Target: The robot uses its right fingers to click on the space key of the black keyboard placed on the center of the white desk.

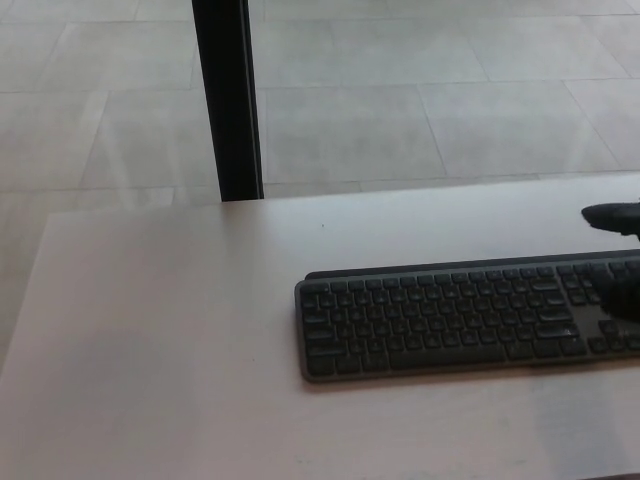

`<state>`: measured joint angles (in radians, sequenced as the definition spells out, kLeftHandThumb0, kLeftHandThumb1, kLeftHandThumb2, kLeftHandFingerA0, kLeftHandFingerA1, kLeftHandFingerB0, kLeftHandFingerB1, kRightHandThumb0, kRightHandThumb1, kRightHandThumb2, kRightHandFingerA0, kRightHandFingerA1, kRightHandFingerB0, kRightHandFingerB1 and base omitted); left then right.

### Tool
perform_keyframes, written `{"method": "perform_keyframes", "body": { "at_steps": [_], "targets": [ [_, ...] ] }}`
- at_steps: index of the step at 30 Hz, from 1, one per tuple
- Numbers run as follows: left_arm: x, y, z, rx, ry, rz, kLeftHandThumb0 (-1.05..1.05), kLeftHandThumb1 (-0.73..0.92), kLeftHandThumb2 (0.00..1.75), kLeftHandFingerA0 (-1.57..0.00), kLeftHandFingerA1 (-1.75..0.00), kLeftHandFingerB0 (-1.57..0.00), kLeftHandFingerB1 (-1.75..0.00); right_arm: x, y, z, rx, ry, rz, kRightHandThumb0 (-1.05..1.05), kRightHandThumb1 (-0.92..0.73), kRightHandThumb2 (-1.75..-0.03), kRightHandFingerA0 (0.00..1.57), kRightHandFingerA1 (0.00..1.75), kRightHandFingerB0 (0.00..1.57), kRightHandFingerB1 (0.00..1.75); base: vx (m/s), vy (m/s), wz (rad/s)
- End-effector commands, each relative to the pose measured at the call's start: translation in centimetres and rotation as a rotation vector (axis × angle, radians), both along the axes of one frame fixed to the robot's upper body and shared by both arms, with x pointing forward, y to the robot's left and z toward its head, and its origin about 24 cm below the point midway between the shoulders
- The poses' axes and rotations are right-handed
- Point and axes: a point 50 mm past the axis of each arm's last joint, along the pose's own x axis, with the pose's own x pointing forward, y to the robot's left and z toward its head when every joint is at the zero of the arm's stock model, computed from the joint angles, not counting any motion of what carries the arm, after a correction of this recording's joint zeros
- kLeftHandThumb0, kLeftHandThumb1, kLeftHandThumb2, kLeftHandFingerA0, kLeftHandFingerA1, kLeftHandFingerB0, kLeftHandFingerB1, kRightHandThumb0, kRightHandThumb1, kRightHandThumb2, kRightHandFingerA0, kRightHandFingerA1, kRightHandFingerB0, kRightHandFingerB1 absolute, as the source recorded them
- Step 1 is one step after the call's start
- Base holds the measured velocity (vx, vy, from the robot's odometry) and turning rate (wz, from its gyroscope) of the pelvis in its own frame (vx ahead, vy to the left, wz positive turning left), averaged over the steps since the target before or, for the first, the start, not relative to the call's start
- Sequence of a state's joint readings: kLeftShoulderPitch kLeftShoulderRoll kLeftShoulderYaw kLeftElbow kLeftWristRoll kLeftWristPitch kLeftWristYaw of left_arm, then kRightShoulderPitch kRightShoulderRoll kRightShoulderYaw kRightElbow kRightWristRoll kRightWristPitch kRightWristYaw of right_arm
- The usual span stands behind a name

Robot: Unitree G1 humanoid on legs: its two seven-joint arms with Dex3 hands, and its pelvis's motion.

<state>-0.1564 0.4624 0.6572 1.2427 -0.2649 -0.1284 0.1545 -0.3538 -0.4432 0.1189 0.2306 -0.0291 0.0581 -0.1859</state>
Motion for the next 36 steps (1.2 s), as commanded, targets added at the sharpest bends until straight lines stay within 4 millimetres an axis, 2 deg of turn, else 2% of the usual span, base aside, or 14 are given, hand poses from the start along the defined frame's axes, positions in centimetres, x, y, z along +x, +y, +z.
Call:
{"method": "perform_keyframes", "body": {
  "at_steps": [1, 3, 4, 7, 12, 13, 21, 24, 25, 29, 30, 31, 33, 36],
  "targets": [
    [0.0, 0.7, 0.7, 0.025, -0.050, 0.018, -0.51, 0.51, 0.57, -0.88, -1.35, -0.73, -0.58, 0.4, 1.6, 0.0, -0.425, -0.059, 0.152, -0.24, -0.54, -0.58, 0.90, 1.44, 0.72, 0.52, 0.00, 0.000, 0.00],
    [0.0, 0.7, 0.8, 0.027, -0.046, 0.023, -0.49, 0.50, 0.59, -0.86, -1.51, -0.75, -0.59, 0.4, 2.1, -0.2, -0.500, -0.033, 0.185, -0.22, -0.57, -0.59, 0.80, 1.55, 0.71, 0.51, 0.00, 0.000, 0.00],
    [0.0, 0.7, 0.8, 0.019, -0.057, 0.027, -0.56, 0.42, 0.74, -0.97, -1.37, -0.69, -0.65, 0.3, 2.5, -0.4, -0.528, -0.049, 0.200, -0.20, -0.55, -0.59, 0.80, 1.51, 0.72, 0.52, 0.00, 0.000, 0.00],
    [0.3, 0.7, 0.9, 0.025, -0.057, 0.035, -0.49, 0.51, 0.56, -0.89, -1.49, -0.75, -0.59, 0.2, 4.0, -1.3, -0.661, -0.044, 0.270, -0.25, -0.56, -0.58, 0.83, 1.40, 0.76, 0.52, 0.00, 0.000, 0.00],
    [0.3, 0.7, 1.0, 0.029, -0.057, 0.017, -0.57, 0.41, 0.75, -0.97, -1.34, -0.72, -0.67, -0.2, 5.2, -2.2, -0.741, -0.052, 0.344, -0.22, -0.55, -0.62, 0.82, 1.50, 0.75, 0.54, 0.00, 0.000, 0.00],
    [0.3, 0.7, 1.0, 0.033, -0.052, 0.013, -0.48, 0.51, 0.59, -0.91, -1.51, -0.76, -0.60, -0.3, 5.3, -2.4, -0.748, -0.059, 0.353, -0.23, -0.55, -0.64, 0.86, 1.52, 0.77, 0.55, 0.00, 0.000, 0.00],
    [0.3, 0.9, 1.1, 0.035, -0.061, 0.017, -0.52, 0.51, 0.61, -0.93, -1.61, -0.77, -0.61, -0.3, 5.9, -3.2, -0.893, -0.101, 0.427, -0.24, -0.55, -0.66, 0.85, 1.59, 0.77, 0.55, 0.00, 0.000, 0.00],
    [0.3, 0.9, 1.2, 0.039, -0.061, 0.014, -0.59, 0.41, 0.74, -0.97, -1.42, -0.71, -0.66, -0.3, 6.1, -3.4, -0.909, -0.106, 0.444, -0.26, -0.56, -0.64, 0.81, 1.58, 0.76, 0.58, 0.00, 0.000, 0.00],
    [0.3, 0.9, 1.1, 0.033, -0.067, 0.018, -0.52, 0.52, 0.61, -0.88, -1.63, -0.75, -0.61, -0.3, 6.1, -3.5, -0.920, -0.104, 0.450, -0.28, -0.56, -0.64, 0.81, 1.59, 0.74, 0.57, 0.00, 0.000, 0.00],
    [0.2, 0.9, 1.1, 0.040, -0.058, 0.009, -0.58, 0.42, 0.74, -0.99, -1.41, -0.73, -0.66, -0.4, 6.3, -3.7, -0.982, -0.134, 0.474, -0.26, -0.55, -0.67, 0.84, 1.56, 0.78, 0.59, 0.00, 0.000, 0.00],
    [0.2, 0.9, 1.2, 0.036, -0.063, 0.013, -0.52, 0.52, 0.61, -0.90, -1.66, -0.77, -0.61, -0.5, 6.3, -3.8, -0.991, -0.147, 0.477, -0.27, -0.55, -0.66, 0.85, 1.56, 0.78, 0.60, 0.00, 0.000, 0.00],
    [0.3, 0.9, 1.2, 0.035, -0.069, 0.014, -0.57, 0.42, 0.73, -0.96, -1.41, -0.74, -0.67, -0.4, 6.3, -3.8, -0.999, -0.155, 0.480, -0.28, -0.55, -0.66, 0.86, 1.55, 0.79, 0.60, 0.00, 0.000, 0.00],
    [0.4, 1.0, 1.3, 0.036, -0.075, 0.015, -0.49, 0.50, 0.59, -0.89, -1.65, -0.78, -0.62, -0.4, 6.3, -3.8, -1.001, -0.172, 0.481, -0.29, -0.54, -0.66, 0.88, 1.55, 0.80, 0.61, 0.00, 0.000, 0.00],
    [0.4, 1.0, 1.3, 0.037, -0.071, 0.013, -0.58, 0.42, 0.72, -0.99, -1.45, -0.73, -0.66, -0.3, 6.3, -3.9, -1.021, -0.171, 0.482, -0.30, -0.57, -0.63, 0.87, 1.56, 0.78, 0.61, 0.00, 0.000, 0.00]
  ]
}}
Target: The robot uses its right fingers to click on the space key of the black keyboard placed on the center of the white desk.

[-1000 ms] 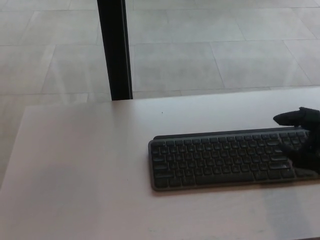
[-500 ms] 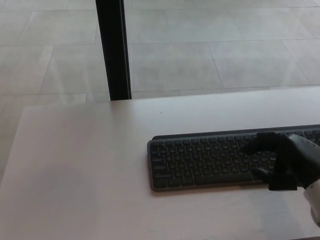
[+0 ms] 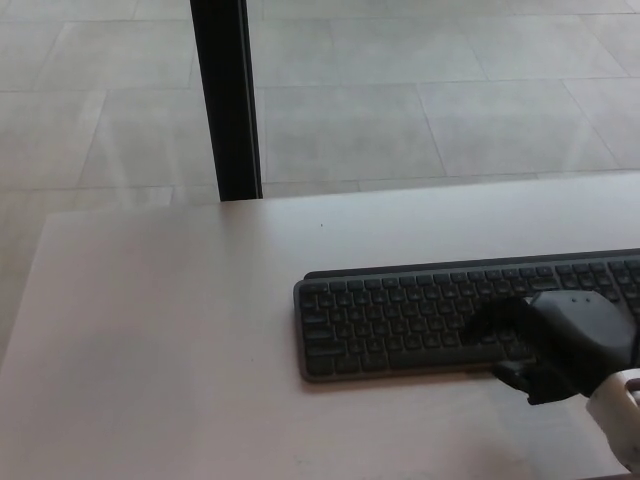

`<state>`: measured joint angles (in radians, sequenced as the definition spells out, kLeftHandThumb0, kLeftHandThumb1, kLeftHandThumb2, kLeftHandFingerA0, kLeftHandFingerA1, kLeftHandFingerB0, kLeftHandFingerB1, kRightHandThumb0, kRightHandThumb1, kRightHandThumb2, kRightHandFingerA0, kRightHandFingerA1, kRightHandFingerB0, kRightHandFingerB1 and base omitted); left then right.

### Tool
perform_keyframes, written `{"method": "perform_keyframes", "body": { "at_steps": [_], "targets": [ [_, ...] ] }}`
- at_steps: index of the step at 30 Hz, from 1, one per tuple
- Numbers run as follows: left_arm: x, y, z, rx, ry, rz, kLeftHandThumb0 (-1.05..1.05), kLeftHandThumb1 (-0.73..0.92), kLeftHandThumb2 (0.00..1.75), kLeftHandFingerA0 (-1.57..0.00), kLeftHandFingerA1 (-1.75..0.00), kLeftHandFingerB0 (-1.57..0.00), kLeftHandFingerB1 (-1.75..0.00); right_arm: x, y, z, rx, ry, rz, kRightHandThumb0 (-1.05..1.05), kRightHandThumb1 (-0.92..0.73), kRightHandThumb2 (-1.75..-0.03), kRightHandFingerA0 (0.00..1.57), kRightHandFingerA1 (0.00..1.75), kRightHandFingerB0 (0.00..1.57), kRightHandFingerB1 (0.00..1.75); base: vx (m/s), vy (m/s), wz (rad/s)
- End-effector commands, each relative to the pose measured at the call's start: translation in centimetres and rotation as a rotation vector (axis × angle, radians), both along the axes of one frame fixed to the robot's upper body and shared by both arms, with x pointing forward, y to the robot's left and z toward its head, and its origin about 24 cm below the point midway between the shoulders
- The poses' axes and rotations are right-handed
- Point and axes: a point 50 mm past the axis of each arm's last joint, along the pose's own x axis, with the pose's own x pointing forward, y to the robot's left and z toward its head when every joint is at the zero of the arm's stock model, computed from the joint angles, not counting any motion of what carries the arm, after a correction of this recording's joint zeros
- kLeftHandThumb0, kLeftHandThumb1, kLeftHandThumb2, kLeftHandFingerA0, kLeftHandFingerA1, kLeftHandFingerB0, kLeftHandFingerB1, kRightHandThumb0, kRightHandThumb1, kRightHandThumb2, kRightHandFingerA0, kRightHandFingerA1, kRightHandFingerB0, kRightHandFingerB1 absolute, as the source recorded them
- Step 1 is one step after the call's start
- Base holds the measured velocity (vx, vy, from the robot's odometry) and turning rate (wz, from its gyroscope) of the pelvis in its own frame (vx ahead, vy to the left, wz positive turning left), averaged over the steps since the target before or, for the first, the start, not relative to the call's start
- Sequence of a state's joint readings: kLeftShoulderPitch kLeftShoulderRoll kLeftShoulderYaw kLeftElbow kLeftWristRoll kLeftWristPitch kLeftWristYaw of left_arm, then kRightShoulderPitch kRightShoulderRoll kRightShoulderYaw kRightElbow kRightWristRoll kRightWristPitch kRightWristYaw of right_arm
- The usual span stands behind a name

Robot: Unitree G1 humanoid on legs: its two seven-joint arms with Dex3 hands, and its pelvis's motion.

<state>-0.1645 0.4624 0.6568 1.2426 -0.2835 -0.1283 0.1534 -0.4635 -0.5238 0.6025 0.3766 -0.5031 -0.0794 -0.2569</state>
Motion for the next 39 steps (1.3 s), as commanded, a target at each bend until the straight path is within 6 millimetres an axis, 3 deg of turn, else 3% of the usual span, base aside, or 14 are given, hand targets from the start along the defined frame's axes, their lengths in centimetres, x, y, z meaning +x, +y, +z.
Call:
{"method": "perform_keyframes", "body": {
  "at_steps": [1, 5, 6, 7, 8, 11, 12, 13, 18, 21, 22, 25, 30, 39],
  "targets": [
    [0.1, 1.0, 1.2, 0.050, -0.045, 0.008, -0.48, 0.51, 0.59, -0.91, -1.54, -0.76, -0.61, -0.1, -0.2, 0.6, -0.287, -0.180, 0.187, -0.31, -0.58, -0.63, 0.86, 1.56, 0.78, 0.61, 0.00, 0.000, 0.00],
    [0.1, 1.0, 1.1, 0.037, -0.060, 0.009, -0.60, 0.42, 0.74, -0.99, -1.43, -0.71, -0.65, 0.1, -0.4, 0.6, -0.310, -0.175, 0.170, -0.28, -0.58, -0.64, 0.85, 1.57, 0.76, 0.61, 0.00, 0.000, 0.00],
    [0.1, 1.0, 1.1, 0.037, -0.061, 0.011, -0.53, 0.51, 0.62, -0.93, -1.65, -0.74, -0.62, 0.2, -0.4, 0.7, -0.307, -0.172, 0.165, -0.27, -0.57, -0.63, 0.85, 1.61, 0.76, 0.61, 0.00, 0.000, 0.00],
    [0.0, 1.0, 1.2, 0.040, -0.060, 0.013, -0.59, 0.42, 0.73, -1.00, -1.44, -0.71, -0.66, 0.3, -0.4, 0.7, -0.303, -0.164, 0.153, -0.27, -0.59, -0.63, 0.86, 1.61, 0.75, 0.61, 0.00, 0.000, 0.00],
    [0.0, 1.0, 1.1, 0.048, -0.048, 0.004, -0.50, 0.52, 0.61, -0.93, -1.63, -0.77, -0.61, 0.4, -0.4, 0.6, -0.311, -0.156, 0.143, -0.30, -0.43, -0.90, 1.15, 1.30, 0.70, 0.72, 0.00, 0.000, 0.00],
    [0.0, 1.0, 1.1, 0.038, -0.048, 0.012, -0.50, 0.52, 0.61, -0.93, -1.62, -0.76, -0.61, 0.5, -0.4, 0.6, -0.320, -0.146, 0.138, -0.30, -0.43, -0.89, 1.17, 1.32, 0.69, 0.71, 0.00, 0.000, 0.00],
    [0.0, 1.0, 1.1, 0.035, -0.050, 0.016, -0.59, 0.42, 0.68, -1.01, -1.56, -0.73, -0.65, 0.5, -0.3, 0.6, -0.310, -0.151, 0.137, -0.25, -0.58, -0.62, 0.88, 1.62, 0.75, 0.59, 0.00, 0.000, 0.00],
    [0.0, 0.9, 1.1, 0.040, -0.050, 0.014, -0.62, 0.42, 0.68, -0.97, -1.55, -0.73, -0.65, 0.5, -0.2, 0.6, -0.316, -0.149, 0.134, -0.27, -0.60, -0.63, 0.86, 1.63, 0.74, 0.60, 0.00, 0.000, 0.00],
    [-0.1, 0.9, 1.0, 0.038, -0.054, 0.015, -0.49, 0.53, 0.56, -0.92, -1.62, -0.79, -0.61, 0.5, -0.2, 0.4, -0.313, -0.147, 0.137, -0.25, -0.61, -0.63, 0.88, 1.64, 0.75, 0.60, 0.00, 0.000, 0.00],
    [-0.2, 0.9, 1.0, 0.039, -0.041, 0.007, -0.59, 0.42, 0.74, -1.00, -1.42, -0.71, -0.66, 0.6, -0.2, 0.2, -0.302, -0.137, 0.125, -0.22, -0.57, -0.65, 0.87, 1.63, 0.75, 0.59, 0.00, 0.000, 0.00],
    [-0.2, 0.9, 1.0, 0.036, -0.052, 0.020, -0.51, 0.52, 0.62, -0.90, -1.64, -0.77, -0.63, 0.7, -0.2, 0.1, -0.310, -0.140, 0.117, -0.22, -0.56, -0.67, 0.90, 1.65, 0.75, 0.59, 0.00, 0.000, 0.00],
    [-0.2, 0.9, 1.0, 0.035, -0.043, 0.024, -0.47, 0.51, 0.59, -0.90, -1.69, -0.76, -0.62, 0.7, -0.1, 0.0, -0.302, -0.137, 0.117, -0.21, -0.56, -0.67, 0.91, 1.68, 0.75, 0.60, 0.00, 0.000, 0.00],
    [-0.1, 0.8, 0.9, 0.040, -0.044, 0.028, -0.50, 0.51, 0.58, -0.91, -1.45, -0.76, -0.60, 0.9, 0.0, -0.2, -0.292, -0.134, 0.113, -0.21, -0.54, -0.67, 0.87, 1.65, 0.76, 0.60, 0.00, 0.000, 0.00],
    [-0.3, 0.8, 0.8, 0.037, -0.042, 0.011, -0.47, 0.53, 0.61, -0.89, -1.61, -0.76, -0.63, 1.4, -0.4, -0.6, -0.293, -0.118, 0.076, -0.18, -0.52, -0.66, 0.90, 1.70, 0.77, 0.62, 0.00, 0.000, 0.00]
  ]
}}
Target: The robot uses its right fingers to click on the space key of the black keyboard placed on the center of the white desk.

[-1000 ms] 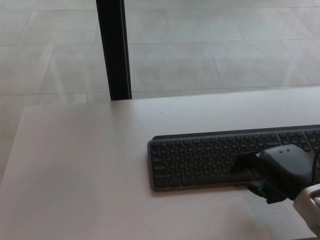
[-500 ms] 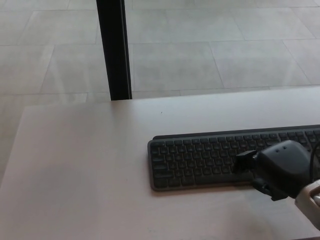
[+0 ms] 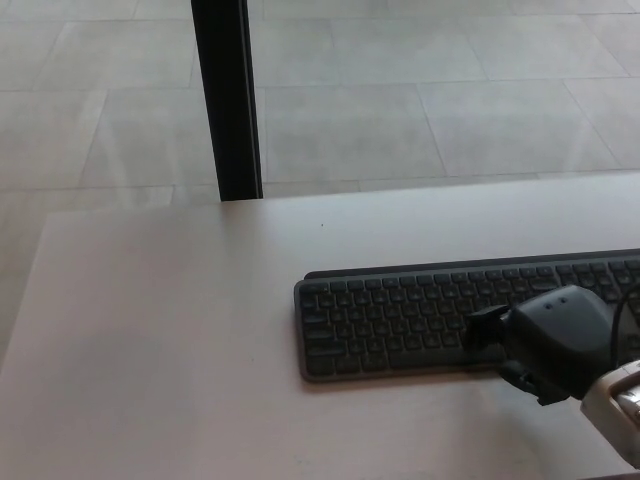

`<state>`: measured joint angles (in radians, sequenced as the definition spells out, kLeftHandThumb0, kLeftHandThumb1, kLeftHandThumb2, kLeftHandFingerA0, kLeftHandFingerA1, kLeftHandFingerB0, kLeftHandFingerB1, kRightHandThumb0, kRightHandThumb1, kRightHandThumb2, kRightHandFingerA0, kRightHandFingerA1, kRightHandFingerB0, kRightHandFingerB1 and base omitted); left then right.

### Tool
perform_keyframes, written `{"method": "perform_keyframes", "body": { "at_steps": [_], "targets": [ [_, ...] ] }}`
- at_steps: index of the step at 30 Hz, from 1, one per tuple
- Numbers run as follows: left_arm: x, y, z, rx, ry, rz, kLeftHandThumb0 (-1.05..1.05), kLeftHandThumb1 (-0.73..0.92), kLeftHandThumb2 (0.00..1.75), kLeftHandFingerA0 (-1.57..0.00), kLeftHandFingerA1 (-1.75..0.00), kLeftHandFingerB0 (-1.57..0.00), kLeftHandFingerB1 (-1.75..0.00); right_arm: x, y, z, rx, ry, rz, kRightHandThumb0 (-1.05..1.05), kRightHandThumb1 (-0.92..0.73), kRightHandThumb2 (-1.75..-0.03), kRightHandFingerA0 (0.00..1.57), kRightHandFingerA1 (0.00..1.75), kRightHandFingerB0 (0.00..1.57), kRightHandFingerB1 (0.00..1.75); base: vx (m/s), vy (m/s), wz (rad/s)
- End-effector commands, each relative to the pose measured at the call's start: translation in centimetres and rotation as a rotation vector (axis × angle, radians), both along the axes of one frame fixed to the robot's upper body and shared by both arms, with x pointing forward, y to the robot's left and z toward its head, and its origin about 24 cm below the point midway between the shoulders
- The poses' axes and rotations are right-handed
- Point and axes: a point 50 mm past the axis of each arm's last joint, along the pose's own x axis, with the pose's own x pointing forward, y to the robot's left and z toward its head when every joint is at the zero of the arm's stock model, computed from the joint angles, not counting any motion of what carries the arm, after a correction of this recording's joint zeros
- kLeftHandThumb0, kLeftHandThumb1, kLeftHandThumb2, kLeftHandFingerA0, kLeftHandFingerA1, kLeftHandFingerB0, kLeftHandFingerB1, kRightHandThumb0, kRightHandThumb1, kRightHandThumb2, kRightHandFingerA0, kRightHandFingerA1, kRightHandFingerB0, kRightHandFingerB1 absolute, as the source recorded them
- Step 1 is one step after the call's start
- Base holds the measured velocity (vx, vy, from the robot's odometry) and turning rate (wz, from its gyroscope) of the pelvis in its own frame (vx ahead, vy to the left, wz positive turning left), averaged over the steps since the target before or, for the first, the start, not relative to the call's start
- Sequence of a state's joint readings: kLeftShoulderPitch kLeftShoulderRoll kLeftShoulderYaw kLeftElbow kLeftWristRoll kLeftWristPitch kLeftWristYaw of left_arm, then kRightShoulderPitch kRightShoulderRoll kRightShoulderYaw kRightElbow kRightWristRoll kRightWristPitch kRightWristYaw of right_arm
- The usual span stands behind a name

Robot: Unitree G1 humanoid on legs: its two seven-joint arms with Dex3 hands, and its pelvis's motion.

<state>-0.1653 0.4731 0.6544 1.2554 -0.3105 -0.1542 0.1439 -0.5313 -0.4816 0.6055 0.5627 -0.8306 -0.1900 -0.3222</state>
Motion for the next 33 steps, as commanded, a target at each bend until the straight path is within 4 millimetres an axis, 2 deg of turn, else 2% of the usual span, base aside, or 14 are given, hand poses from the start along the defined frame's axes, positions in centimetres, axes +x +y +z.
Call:
{"method": "perform_keyframes", "body": {
  "at_steps": [1, 2, 3, 4, 6, 7, 9, 10, 22, 26, 27, 31, 32, 33],
  "targets": [
    [-0.1, 0.5, 0.5, 0.034, -0.007, 0.003, -0.46, 0.52, 0.60, -0.91, -1.56, -0.78, -0.62, 0.7, -0.4, 0.5, -0.021, -0.008, -0.034, -0.20, -0.55, -0.64, 0.88, 1.70, 0.75, 0.61, 0.00, 0.000, 0.00],
    [-0.1, 0.4, 0.5, 0.032, -0.007, 0.011, -0.50, 0.52, 0.58, -0.91, -1.41, -0.78, -0.61, 0.9, -0.4, 0.5, -0.026, -0.001, -0.044, -0.23, -0.55, -0.61, 0.88, 1.65, 0.76, 0.61, 0.00, 0.000, 0.00],
    [-0.1, 0.4, 0.5, 0.031, -0.007, 0.014, -0.50, 0.52, 0.58, -0.91, -1.41, -0.78, -0.61, 0.9, -0.4, 0.6, -0.028, 0.002, -0.047, -0.23, -0.55, -0.61, 0.88, 1.65, 0.76, 0.61, 0.00, 0.000, 0.00],
    [0.0, 0.4, 0.5, 0.030, -0.008, 0.016, -0.48, 0.51, 0.59, -0.88, -1.49, -0.76, -0.61, 1.0, -0.4, 0.6, -0.029, 0.002, -0.046, -0.25, -0.54, -0.62, 0.89, 1.61, 0.75, 0.61, 0.00, 0.000, 0.00],
    [0.0, 0.5, 0.5, 0.029, -0.010, 0.017, -0.52, 0.51, 0.59, -0.89, -1.48, -0.78, -0.60, 1.0, -0.4, 0.6, -0.031, 0.004, -0.045, -0.24, -0.55, -0.61, 0.87, 1.61, 0.74, 0.61, 0.00, 0.000, 0.00],
    [0.0, 0.5, 0.5, 0.026, -0.012, 0.014, -0.49, 0.52, 0.61, -0.88, -1.61, -0.77, -0.62, 0.9, -0.4, 0.5, -0.032, 0.006, -0.039, -0.22, -0.55, -0.61, 0.88, 1.63, 0.75, 0.61, 0.00, 0.000, 0.00],
    [0.0, 0.4, 0.5, 0.023, -0.017, 0.010, -0.49, 0.52, 0.61, -0.88, -1.61, -0.77, -0.62, 0.9, -0.4, 0.5, -0.029, 0.006, -0.034, -0.22, -0.55, -0.61, 0.88, 1.63, 0.75, 0.61, 0.00, 0.000, 0.00],
    [0.0, 0.4, 0.5, 0.028, -0.013, 0.007, -0.47, 0.53, 0.56, -0.95, -1.65, -0.79, -0.60, 0.9, -0.4, 0.4, -0.025, -0.001, -0.037, -0.23, -0.54, -0.61, 0.88, 1.63, 0.76, 0.62, 0.00, 0.000, 0.00],
    [0.1, 0.3, 0.5, 0.028, -0.015, 0.006, -0.47, 0.53, 0.60, -0.92, -1.59, -0.79, -0.62, 0.6, 0.1, 0.1, -0.027, 0.008, -0.005, -0.25, -0.54, -0.61, 0.84, 1.55, 0.74, 0.61, 0.00, 0.000, 0.00],
    [0.3, 0.3, 0.5, 0.025, -0.030, 0.017, -0.47, 0.51, 0.59, -0.93, -1.67, -0.80, -0.63, 0.4, 0.4, 0.1, -0.029, 0.009, 0.005, -0.24, -0.57, -0.62, 0.83, 1.58, 0.72, 0.59, 0.00, 0.000, 0.00],
    [0.3, 0.3, 0.5, 0.027, -0.030, 0.013, -0.46, 0.51, 0.60, -0.93, -1.56, -0.80, -0.63, 0.3, 0.5, 0.1, -0.033, 0.010, 0.006, -0.24, -0.58, -0.61, 0.84, 1.62, 0.73, 0.59, 0.00, 0.000, 0.00],
    [0.4, 0.4, 0.7, 0.028, -0.027, 0.014, -0.48, 0.52, 0.60, -0.93, -1.58, -0.77, -0.62, 0.2, 0.6, 0.1, -0.021, 0.015, 0.007, -0.22, -0.59, -0.61, 0.87, 1.67, 0.72, 0.59, 0.00, 0.000, 0.00],
    [0.4, 0.4, 0.7, 0.030, -0.026, 0.014, -0.46, 0.52, 0.59, -0.92, -1.52, -0.76, -0.61, 0.2, 0.6, 0.1, -0.033, 0.020, 0.003, -0.29, -0.43, -0.89, 1.14, 1.30, 0.66, 0.71, 0.00, 0.000, 0.00],
    [0.5, 0.4, 0.8, 0.032, -0.026, 0.004, -0.47, 0.53, 0.60, -0.93, -1.58, -0.75, -0.62, 0.1, 0.5, 0.0, -0.047, 0.021, 0.000, -0.26, -0.58, -0.63, 0.80, 1.55, 0.72, 0.59, 0.00, 0.000, 0.00]
  ]
}}
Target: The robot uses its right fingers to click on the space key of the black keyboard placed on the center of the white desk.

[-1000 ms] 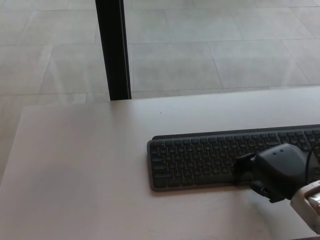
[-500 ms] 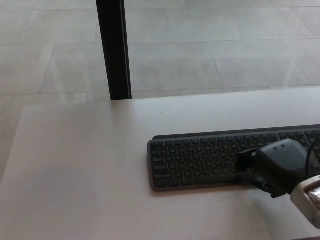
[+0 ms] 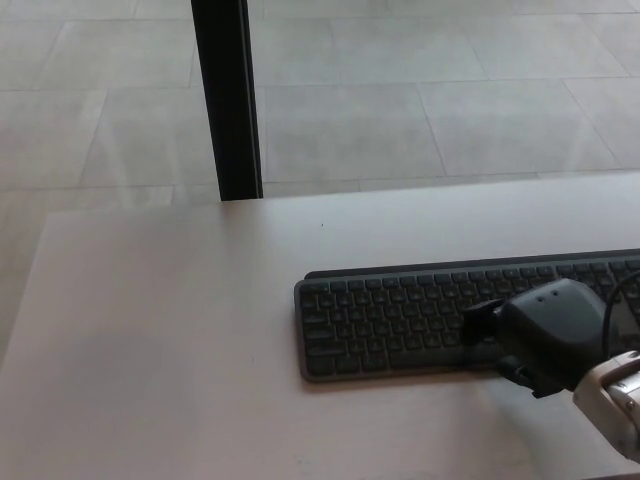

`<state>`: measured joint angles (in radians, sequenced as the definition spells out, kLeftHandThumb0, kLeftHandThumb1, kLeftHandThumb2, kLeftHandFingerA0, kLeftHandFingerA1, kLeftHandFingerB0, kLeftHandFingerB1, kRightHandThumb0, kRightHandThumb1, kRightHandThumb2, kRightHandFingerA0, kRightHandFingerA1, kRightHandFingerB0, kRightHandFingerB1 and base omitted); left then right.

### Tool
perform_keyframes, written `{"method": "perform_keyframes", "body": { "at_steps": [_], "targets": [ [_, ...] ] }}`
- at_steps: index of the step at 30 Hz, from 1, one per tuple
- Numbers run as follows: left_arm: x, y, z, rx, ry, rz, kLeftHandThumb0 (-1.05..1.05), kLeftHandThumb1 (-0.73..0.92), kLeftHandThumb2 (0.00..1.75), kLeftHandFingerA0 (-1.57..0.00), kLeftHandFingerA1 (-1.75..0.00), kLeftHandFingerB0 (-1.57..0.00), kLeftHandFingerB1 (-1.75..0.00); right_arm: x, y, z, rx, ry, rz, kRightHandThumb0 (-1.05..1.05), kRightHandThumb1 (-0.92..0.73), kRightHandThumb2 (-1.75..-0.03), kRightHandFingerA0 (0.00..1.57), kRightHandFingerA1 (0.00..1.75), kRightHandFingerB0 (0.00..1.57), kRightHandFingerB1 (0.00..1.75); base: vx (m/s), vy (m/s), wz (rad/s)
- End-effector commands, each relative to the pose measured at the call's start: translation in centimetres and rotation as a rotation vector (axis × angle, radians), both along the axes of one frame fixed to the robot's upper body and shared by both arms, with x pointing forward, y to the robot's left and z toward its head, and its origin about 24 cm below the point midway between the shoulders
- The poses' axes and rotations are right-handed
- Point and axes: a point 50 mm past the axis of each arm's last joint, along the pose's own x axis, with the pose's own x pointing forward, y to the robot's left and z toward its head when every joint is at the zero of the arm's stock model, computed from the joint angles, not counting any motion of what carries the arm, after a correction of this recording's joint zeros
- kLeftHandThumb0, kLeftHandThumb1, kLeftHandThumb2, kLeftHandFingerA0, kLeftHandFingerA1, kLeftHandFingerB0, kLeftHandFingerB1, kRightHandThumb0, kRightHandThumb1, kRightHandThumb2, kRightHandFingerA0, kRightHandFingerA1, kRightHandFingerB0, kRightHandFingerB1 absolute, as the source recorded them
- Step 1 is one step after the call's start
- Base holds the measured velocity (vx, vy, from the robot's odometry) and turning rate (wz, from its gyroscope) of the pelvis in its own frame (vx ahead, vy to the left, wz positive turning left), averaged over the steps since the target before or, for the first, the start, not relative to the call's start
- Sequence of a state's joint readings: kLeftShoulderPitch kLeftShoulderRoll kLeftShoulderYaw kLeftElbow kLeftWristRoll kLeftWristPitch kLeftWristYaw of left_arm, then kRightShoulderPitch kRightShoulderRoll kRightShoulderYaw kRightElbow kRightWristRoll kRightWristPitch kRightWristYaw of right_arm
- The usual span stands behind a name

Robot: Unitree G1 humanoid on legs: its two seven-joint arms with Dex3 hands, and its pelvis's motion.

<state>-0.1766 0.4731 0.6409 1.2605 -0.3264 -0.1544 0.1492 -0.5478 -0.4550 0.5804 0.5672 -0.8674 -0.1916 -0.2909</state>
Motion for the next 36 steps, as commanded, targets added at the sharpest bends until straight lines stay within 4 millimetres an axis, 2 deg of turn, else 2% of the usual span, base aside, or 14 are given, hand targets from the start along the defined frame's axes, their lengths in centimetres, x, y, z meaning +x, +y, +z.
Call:
{"method": "perform_keyframes", "body": {
  "at_steps": [1, 4, 5, 7, 10, 12, 13, 15, 18, 19, 22, 31, 34, 36],
  "targets": [
    [0.1, 0.5, 0.7, 0.037, -0.017, 0.001, -0.47, 0.53, 0.60, -0.93, -1.58, -0.75, -0.62, -0.4, -0.1, -0.4, -0.035, 0.023, -0.008, -0.26, -0.58, -0.63, 0.80, 1.55, 0.72, 0.59, 0.00, 0.000, 0.00],
    [0.1, 0.5, 0.7, 0.034, -0.019, 0.003, -0.47, 0.53, 0.61, -0.93, -1.60, -0.78, -0.62, -0.4, -0.4, -0.9, -0.041, 0.067, -0.037, -0.26, -0.60, -0.62, 0.79, 1.48, 0.70, 0.58, 0.00, 0.000, 0.00],
    [0.2, 0.5, 0.7, 0.041, -0.014, -0.002, -0.47, 0.41, 0.87, -1.06, -1.24, -0.77, -0.75, -0.4, -0.6, -1.2, -0.037, 0.060, -0.047, -0.25, -0.57, -0.60, 0.83, 1.50, 0.73, 0.59, 0.00, 0.000, 0.00],
    [0.2, 0.6, 0.8, 0.035, -0.024, 0.002, -0.50, 0.54, 0.57, -0.90, -1.49, -0.76, -0.59, -0.4, -0.9, -1.5, -0.050, 0.072, -0.058, -0.24, -0.58, -0.61, 0.85, 1.49, 0.71, 0.58, 0.00, 0.000, 0.00],
    [0.3, 0.6, 0.8, 0.036, -0.029, 0.006, -0.47, 0.41, 0.86, -1.06, -1.23, -0.74, -0.73, -0.4, -1.2, -1.9, -0.054, 0.067, -0.061, -0.24, -0.57, -0.62, 0.87, 1.53, 0.73, 0.59, 0.00, 0.000, 0.00],
    [0.4, 0.6, 0.9, 0.037, -0.028, -0.003, -0.49, 0.54, 0.58, -0.88, -1.38, -0.73, -0.58, -0.4, -1.4, -2.3, -0.064, 0.079, -0.071, -0.27, -0.60, -0.62, 0.86, 1.55, 0.73, 0.60, 0.00, 0.000, 0.00],
    [0.4, 0.6, 0.9, 0.038, -0.026, -0.001, -0.46, 0.41, 0.87, -1.06, -1.25, -0.72, -0.72, -0.4, -1.5, -2.4, -0.062, 0.086, -0.071, -0.25, -0.59, -0.62, 0.86, 1.53, 0.72, 0.60, 0.00, 0.000, 0.00],
    [0.4, 0.6, 0.9, 0.040, -0.024, 0.003, -0.49, 0.54, 0.56, -0.87, -1.23, -0.76, -0.58, -0.6, -1.4, -2.7, -0.073, 0.085, -0.069, -0.27, -0.55, -0.61, 0.85, 1.58, 0.76, 0.65, 0.00, 0.000, 0.00],
    [0.3, 0.6, 0.9, 0.039, -0.020, -0.004, -0.49, 0.54, 0.57, -0.91, -1.31, -0.76, -0.59, -0.5, -1.4, -2.9, -0.077, 0.083, -0.075, -0.24, -0.57, -0.59, 0.85, 1.67, 0.76, 0.67, 0.00, 0.000, 0.00],
    [0.4, 0.6, 0.9, 0.041, -0.035, -0.012, -0.47, 0.54, 0.58, -0.94, -1.40, -0.80, -0.62, -0.5, -1.3, -3.1, -0.077, 0.087, -0.084, -0.25, -0.59, -0.60, 0.81, 1.72, 0.76, 0.97, 0.00, 0.000, 0.00],
    [0.4, 0.6, 0.9, 0.040, -0.040, -0.007, -0.49, 0.54, 0.58, -0.98, -1.42, -0.82, -0.64, -0.4, -1.2, -3.3, -0.076, 0.109, -0.095, -0.27, -0.62, -0.61, 0.83, 1.64, 0.74, 0.68, 0.00, 0.000, 0.00],
    [0.5, 0.7, 1.1, 0.048, -0.038, -0.002, -0.48, 0.54, 0.56, -0.98, -1.25, -0.78, -0.62, -0.7, -0.9, -3.9, -0.069, 0.118, -0.078, -0.24, -0.61, -0.63, 0.85, 1.58, 0.76, 0.69, 0.00, 0.000, 0.00],
    [0.6, 0.7, 1.1, 0.054, -0.009, -0.006, -0.49, 0.56, 0.57, -0.75, -0.69, -0.70, -0.55, -1.0, -0.8, -4.2, -0.065, 0.123, -0.067, -0.26, -0.62, -0.63, 0.84, 1.54, 0.75, 0.64, 0.00, 0.000, 0.00],
    [0.6, 0.7, 1.1, 0.053, -0.020, -0.003, -0.48, 0.55, 0.56, -0.80, -0.86, -0.71, -0.57, -1.1, -0.9, -4.3, -0.076, 0.131, -0.063, -0.25, -0.62, -0.64, 0.84, 1.52, 0.73, 0.64, 0.00, 0.000, 0.00]
  ]
}}
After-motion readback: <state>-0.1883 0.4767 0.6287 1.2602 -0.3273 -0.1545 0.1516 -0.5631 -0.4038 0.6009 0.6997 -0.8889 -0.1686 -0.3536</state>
